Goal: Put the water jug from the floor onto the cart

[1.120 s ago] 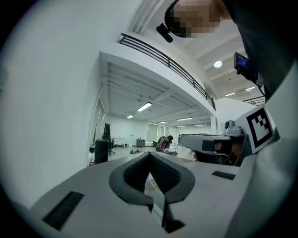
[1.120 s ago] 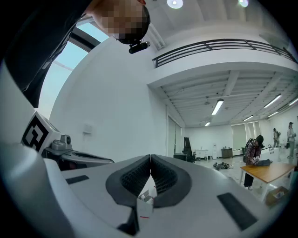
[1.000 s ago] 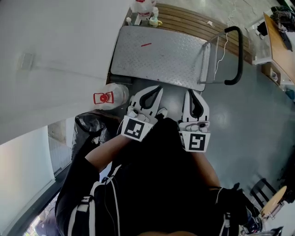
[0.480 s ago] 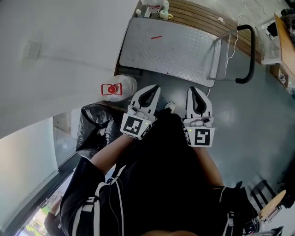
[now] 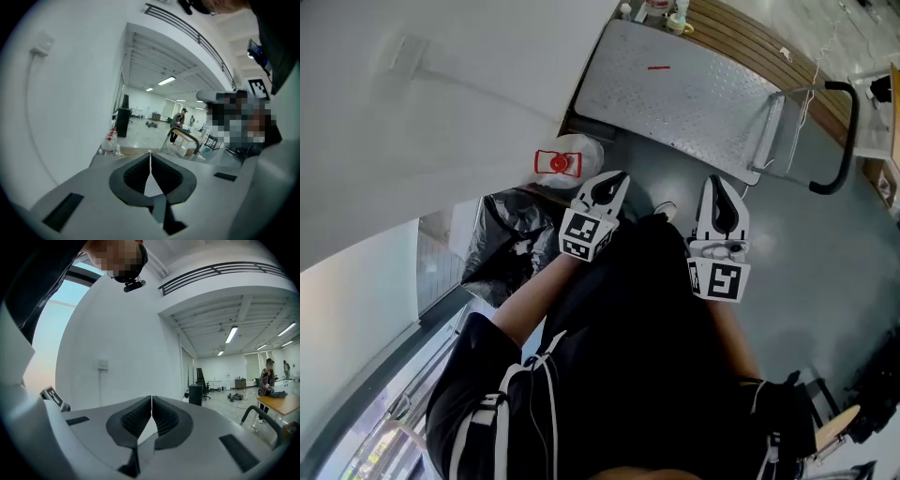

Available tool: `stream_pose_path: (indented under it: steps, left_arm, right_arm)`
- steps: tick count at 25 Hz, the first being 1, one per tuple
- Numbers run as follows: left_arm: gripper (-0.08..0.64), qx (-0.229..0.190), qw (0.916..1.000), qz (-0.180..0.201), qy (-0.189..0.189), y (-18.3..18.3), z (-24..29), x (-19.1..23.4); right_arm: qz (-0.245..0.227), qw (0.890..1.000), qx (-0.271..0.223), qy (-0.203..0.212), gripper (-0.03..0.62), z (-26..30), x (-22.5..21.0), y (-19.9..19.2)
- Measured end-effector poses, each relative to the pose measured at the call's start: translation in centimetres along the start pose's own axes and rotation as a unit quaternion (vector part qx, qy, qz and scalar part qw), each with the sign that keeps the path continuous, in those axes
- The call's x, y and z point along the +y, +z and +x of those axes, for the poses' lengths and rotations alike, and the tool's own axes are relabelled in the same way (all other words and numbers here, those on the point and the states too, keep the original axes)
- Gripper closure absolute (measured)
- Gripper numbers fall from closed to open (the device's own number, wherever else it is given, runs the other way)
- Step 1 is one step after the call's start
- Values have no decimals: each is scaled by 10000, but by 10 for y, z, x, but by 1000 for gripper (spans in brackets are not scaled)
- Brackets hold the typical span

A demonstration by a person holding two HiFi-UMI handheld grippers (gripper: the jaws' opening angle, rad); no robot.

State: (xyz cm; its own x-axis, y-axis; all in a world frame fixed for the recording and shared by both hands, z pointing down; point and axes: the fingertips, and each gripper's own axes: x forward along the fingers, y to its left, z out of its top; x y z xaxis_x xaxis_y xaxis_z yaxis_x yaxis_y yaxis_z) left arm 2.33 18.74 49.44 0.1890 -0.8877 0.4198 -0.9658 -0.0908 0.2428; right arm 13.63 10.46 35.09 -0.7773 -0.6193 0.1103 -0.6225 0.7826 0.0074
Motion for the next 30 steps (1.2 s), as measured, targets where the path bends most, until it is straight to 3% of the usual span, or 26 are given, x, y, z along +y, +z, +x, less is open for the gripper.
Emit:
stream_pose_path:
  steps: [6,11,14,17,20,25,30]
  left_arm:
    - [540,534,9942,-402,842,-79,-33,118]
    - [540,848,9892,-454,1105,-126,-43,190]
    - [540,1302,9819,-578,1244,-168,-55,220]
    - [540,1969,9672,-507,1525,-205,-62,252]
    - [540,2311,9550,-720,1716,-233,-65,287]
    - [540,2486,9437,-1344,1719,-255,-70,324]
    - [538,2631,9410,-1309,1676,-274,-67,343]
  right_arm:
    - [-137,9990,194,387,574,34,57,5]
    - [-267,9974,303,596,574,65,103,-2]
    - [-332,9970,345,607,574,71,128,-3]
    - [-363,9973,460,436,574,75,137,-8]
    - [-343,9970,679,141,572,72,132,-15]
    - [-332,9956,801,-351,574,66,121,-15]
    - [-286,9930,1008,-545,574,66,125,-26]
